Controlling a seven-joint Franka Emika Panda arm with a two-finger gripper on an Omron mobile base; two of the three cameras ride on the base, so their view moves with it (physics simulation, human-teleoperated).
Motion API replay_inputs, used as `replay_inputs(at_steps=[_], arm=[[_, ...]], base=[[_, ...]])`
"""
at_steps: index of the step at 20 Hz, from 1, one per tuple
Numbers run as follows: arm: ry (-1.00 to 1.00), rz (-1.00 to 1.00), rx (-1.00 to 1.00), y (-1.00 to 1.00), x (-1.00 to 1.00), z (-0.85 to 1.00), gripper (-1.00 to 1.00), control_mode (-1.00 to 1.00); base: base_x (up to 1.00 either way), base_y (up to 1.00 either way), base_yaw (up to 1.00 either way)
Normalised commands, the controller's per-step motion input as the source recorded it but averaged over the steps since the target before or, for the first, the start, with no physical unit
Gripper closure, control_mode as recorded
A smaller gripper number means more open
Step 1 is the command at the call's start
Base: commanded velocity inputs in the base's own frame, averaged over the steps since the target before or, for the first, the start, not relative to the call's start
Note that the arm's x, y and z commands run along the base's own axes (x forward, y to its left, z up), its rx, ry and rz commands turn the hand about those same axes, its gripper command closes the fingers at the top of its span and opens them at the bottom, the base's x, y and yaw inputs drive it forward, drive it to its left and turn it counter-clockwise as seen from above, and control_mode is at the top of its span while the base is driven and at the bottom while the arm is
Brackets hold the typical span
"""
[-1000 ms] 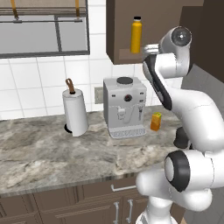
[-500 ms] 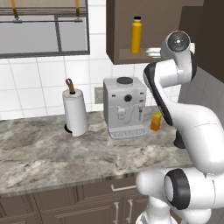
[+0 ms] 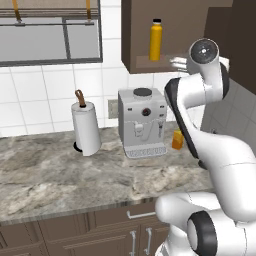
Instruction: Sort all alcoholic drinks to one cabinet, and non-alcoholic drinks to the other.
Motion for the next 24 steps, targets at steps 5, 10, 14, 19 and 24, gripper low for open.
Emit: replay_inputs(at_steps=[5, 10, 14, 19, 24], arm=[[0.01, -0.11, 0.17, 0.0, -0.38, -0.21, -1.0, -1.0], [0.02, -0.07, 0.19, 0.06, -0.21, -0.39, -1.0, -1.0], [0.0, -0.01, 0.19, 0.1, -0.08, -0.47, -1.0, -1.0], [0.0, 0.0, 0.13, 0.11, -0.02, -0.48, -1.0, -1.0], [0.0, 0.0, 0.05, 0.17, 0.01, -0.44, -1.0, -1.0]], base=[[0.0, 0.0, 0.0], [0.0, 0.0, 0.0], [0.0, 0.0, 0.0], [0.0, 0.0, 0.0], [0.0, 0.0, 0.0]])
